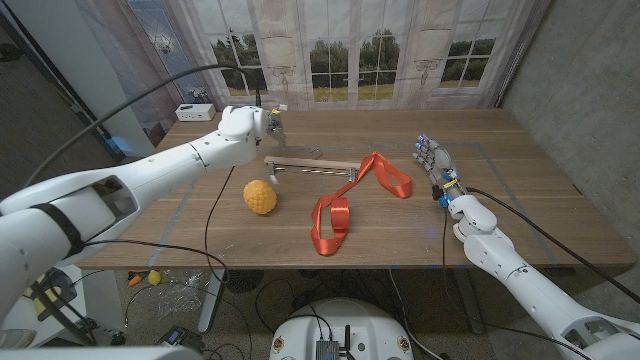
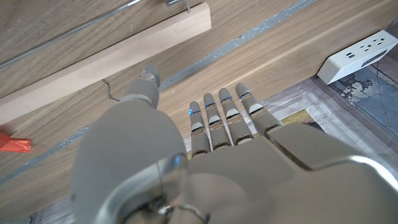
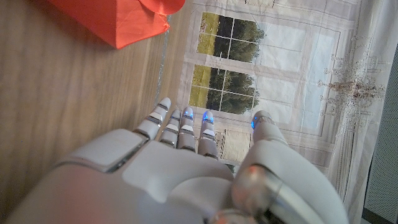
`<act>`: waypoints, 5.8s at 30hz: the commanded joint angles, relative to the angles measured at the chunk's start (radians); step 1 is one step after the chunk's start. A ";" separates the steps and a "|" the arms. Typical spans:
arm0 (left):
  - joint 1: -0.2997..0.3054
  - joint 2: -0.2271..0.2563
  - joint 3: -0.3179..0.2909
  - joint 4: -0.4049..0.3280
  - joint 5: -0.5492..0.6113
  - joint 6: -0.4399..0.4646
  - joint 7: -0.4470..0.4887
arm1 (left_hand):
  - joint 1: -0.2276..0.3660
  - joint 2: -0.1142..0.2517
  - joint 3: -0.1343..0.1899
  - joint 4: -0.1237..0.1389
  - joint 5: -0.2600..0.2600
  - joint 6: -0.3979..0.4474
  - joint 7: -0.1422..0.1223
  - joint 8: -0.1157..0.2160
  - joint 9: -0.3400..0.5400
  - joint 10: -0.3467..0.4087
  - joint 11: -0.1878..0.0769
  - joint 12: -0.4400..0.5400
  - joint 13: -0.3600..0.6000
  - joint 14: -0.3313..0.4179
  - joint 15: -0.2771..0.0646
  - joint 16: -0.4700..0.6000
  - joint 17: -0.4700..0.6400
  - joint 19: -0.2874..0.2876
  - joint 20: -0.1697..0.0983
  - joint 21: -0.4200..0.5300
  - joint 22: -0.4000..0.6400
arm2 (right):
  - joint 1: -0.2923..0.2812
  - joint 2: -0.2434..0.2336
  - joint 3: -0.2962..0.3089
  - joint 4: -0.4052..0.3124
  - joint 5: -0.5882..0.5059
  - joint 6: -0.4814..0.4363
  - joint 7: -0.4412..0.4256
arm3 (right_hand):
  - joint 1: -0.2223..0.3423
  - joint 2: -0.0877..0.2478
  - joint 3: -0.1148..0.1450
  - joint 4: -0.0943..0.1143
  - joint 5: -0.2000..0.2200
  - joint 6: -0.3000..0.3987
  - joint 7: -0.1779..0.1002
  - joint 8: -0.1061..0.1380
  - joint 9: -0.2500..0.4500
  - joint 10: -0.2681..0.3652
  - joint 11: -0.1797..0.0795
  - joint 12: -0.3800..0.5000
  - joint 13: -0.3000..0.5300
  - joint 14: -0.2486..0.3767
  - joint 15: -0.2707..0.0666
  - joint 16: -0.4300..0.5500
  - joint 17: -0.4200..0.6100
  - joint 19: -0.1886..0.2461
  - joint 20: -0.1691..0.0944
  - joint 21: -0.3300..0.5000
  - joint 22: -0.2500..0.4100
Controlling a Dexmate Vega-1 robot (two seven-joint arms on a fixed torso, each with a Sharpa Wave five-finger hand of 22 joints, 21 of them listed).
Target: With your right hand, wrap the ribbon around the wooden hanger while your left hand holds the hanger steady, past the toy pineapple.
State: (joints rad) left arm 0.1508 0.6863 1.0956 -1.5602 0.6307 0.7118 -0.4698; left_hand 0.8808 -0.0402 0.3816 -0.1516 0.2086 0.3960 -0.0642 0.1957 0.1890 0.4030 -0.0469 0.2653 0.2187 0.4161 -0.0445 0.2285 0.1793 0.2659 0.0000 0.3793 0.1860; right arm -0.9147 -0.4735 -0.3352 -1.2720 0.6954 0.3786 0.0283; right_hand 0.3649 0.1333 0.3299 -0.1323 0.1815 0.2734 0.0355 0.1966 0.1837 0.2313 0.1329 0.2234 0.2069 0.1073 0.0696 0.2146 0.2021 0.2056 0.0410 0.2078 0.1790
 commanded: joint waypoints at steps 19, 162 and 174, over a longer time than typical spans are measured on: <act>0.050 -0.089 -0.059 0.195 -0.004 -0.229 0.065 | 0.064 0.015 -0.045 0.003 0.017 0.015 0.001 0.003 0.004 0.030 -0.007 0.004 0.021 0.039 -0.080 0.006 0.009 0.116 0.051 0.020 -0.004 | 0.009 0.006 -0.001 0.004 -0.008 -0.007 -0.022 | -0.011 -0.001 -0.003 0.007 0.003 0.008 0.000 0.004 0.006 0.008 0.000 0.000 0.003 0.010 0.003 0.003 0.006 0.006 0.007 0.005 0.004; 0.494 0.109 -0.343 -0.181 0.256 -0.330 0.737 | 0.572 0.189 -0.058 -0.007 -0.037 0.638 0.142 0.133 0.057 0.529 0.015 0.186 0.285 0.631 -0.181 0.399 0.435 0.447 -0.070 0.451 0.139 | -0.239 -0.471 0.028 -0.875 -0.226 -0.775 -0.347 | 0.014 -0.019 -0.008 -0.014 0.006 0.110 0.016 0.024 0.008 0.157 -0.002 0.032 0.017 0.286 -0.019 0.123 0.051 0.176 0.072 0.072 0.022; 0.551 0.130 -0.400 -0.196 0.251 -0.403 0.865 | 0.570 0.187 -0.059 -0.005 -0.036 0.639 0.140 0.131 0.059 0.531 0.012 0.187 0.301 0.635 -0.184 0.394 0.442 0.437 -0.073 0.473 0.141 | -0.245 -0.546 0.016 -1.024 -0.246 -0.937 -0.369 | 0.024 -0.041 -0.016 -0.023 0.000 0.117 0.016 0.024 0.009 0.158 -0.008 0.030 0.021 0.267 -0.024 0.121 0.061 0.157 0.080 0.067 0.024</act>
State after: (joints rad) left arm 0.6541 0.7966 0.7399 -1.7373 0.8758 0.3640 0.2909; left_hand 1.3293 0.0196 0.3166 -0.1639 0.1670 0.9987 0.0519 0.3238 0.1933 0.9281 -0.0289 0.4477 0.5143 0.9294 -0.0162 0.6212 0.6182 0.7065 -0.0688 0.8404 0.3240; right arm -1.1486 -0.9459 -0.3100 -2.1595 0.4678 -0.4231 -0.3243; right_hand 0.3871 0.1049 0.3151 -0.1502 0.1855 0.3810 0.0531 0.2153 0.1887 0.3825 0.1303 0.2517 0.2240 0.3894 0.0450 0.3368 0.2582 0.3754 0.1182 0.2786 0.1979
